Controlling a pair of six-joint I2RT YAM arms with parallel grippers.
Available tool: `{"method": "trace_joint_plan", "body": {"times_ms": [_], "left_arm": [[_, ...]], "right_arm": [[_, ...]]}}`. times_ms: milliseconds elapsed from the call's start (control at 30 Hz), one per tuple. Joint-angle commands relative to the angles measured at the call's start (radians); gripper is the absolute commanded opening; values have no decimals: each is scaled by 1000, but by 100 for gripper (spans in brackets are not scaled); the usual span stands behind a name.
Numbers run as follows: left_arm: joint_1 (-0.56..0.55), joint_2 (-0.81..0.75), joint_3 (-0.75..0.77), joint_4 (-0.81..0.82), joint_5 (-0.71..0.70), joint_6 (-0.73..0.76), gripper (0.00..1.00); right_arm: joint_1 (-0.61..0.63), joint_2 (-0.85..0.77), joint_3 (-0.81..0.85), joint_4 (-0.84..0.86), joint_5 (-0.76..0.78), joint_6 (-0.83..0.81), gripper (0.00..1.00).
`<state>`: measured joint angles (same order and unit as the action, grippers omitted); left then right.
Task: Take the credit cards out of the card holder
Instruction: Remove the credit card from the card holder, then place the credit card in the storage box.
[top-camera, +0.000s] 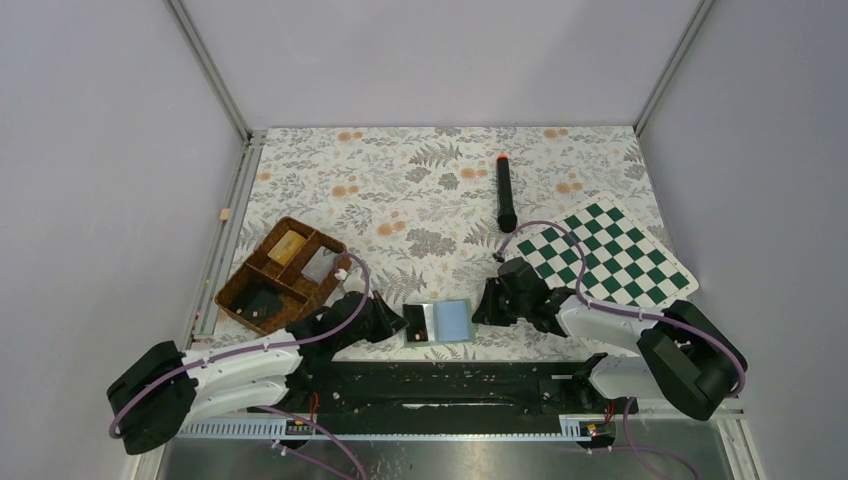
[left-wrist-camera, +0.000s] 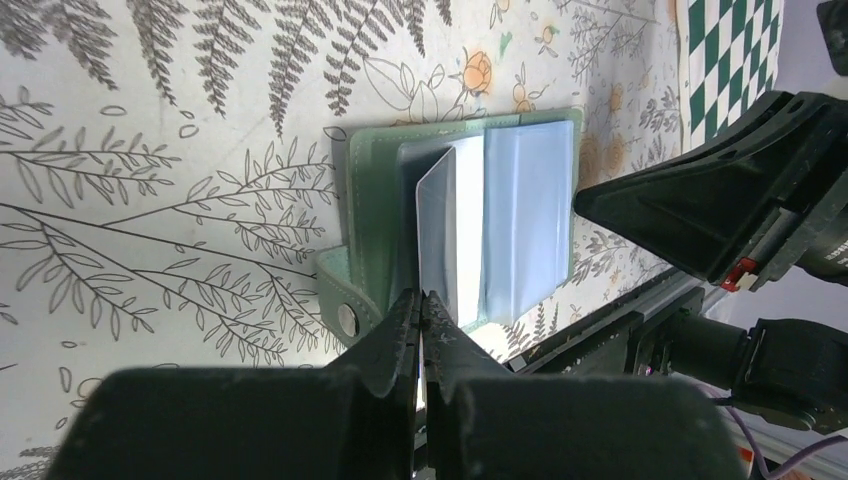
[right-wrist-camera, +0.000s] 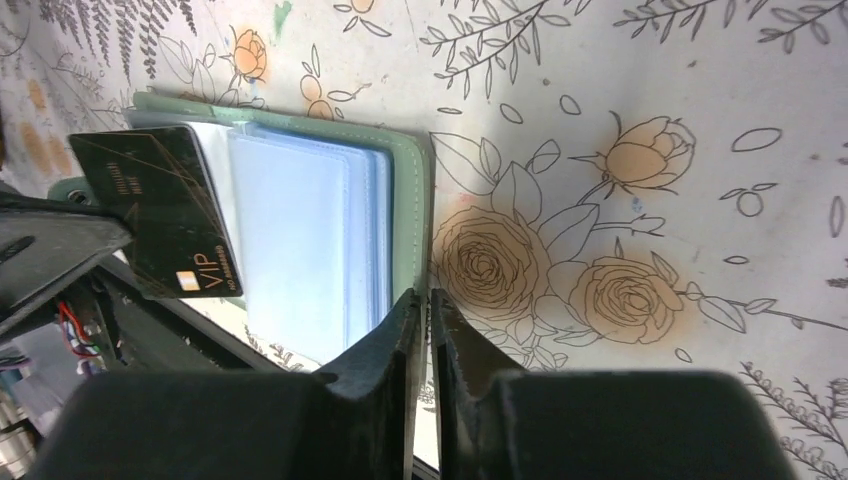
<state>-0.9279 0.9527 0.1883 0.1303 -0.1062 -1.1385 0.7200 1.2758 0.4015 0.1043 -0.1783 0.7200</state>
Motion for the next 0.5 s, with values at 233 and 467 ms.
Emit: {"method": "trace_joint_plan", "body": {"times_ms": [233,467], "left_arm": [[4,-89,84,-212,-103,25,0],[8,-166,108,-237,-85,45,0]], "right_arm": [[-2,-32,114,-189,80,-80,51],[-3,-144,172,-289,129,-104,67]]}}
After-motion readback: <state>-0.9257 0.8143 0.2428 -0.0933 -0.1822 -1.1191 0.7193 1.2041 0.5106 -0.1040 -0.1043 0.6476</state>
